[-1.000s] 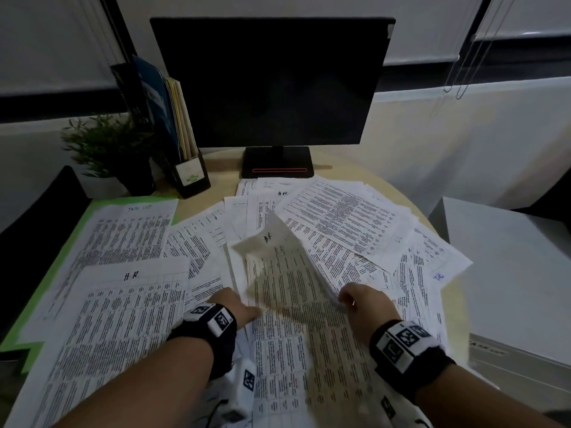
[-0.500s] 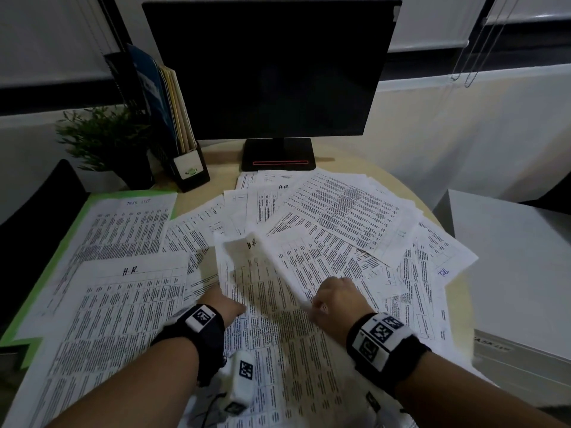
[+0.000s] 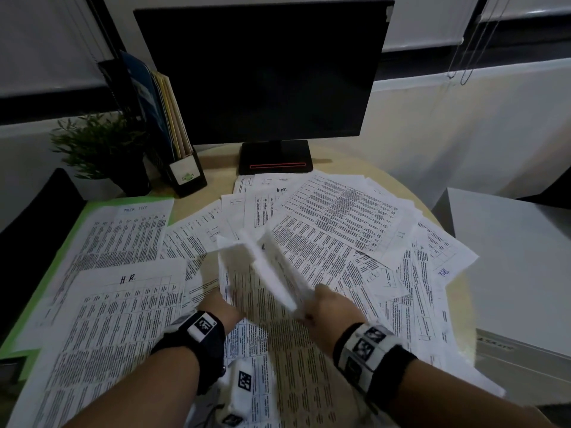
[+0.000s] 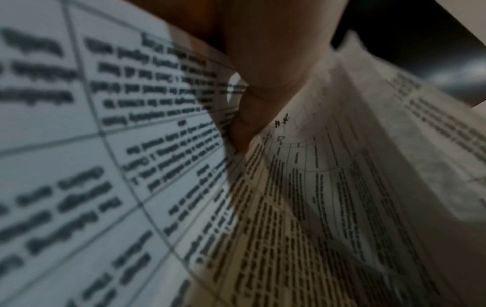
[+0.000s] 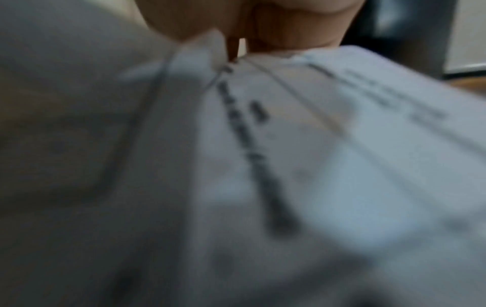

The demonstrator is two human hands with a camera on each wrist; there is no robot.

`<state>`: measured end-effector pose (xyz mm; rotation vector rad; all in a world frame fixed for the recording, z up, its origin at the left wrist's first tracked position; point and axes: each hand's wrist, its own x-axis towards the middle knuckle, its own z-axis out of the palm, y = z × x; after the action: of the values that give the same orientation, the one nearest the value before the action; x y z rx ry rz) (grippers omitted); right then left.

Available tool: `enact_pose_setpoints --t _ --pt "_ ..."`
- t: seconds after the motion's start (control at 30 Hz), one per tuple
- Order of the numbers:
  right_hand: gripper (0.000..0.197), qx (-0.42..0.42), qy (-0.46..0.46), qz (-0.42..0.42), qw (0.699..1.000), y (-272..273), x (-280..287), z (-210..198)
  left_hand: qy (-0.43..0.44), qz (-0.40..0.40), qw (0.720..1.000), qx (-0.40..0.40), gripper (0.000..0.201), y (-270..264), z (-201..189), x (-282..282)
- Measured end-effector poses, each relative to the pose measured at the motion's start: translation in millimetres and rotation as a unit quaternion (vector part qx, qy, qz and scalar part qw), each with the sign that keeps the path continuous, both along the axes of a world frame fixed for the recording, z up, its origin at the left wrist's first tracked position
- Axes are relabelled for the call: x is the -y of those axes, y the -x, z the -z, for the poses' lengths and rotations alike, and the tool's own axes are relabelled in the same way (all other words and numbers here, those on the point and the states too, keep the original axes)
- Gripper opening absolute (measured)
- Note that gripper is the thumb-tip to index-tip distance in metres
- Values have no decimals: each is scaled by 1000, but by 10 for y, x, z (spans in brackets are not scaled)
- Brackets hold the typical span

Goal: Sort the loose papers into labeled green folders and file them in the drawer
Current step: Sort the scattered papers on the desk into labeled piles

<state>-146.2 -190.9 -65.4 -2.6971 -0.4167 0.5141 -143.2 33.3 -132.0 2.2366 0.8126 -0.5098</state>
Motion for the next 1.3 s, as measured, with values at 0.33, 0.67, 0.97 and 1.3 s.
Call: enact_pose_setpoints --t 0.33,0.67,0.97,1.3 --pt "62 -51 -87 54 993 -27 89 -133 -11 0 1000 -6 65 -24 -124 63" --pt "58 63 -327 150 931 -152 229 -669 257 -148 938 181 69 -70 -549 -144" --pt "58 -12 -274 141 951 -46 -629 -546 74 -104 963 237 34 131 -963 -643" --pt "69 -162 -148 65 974 278 -1986 29 -131 -59 989 -19 31 803 -794 -1938"
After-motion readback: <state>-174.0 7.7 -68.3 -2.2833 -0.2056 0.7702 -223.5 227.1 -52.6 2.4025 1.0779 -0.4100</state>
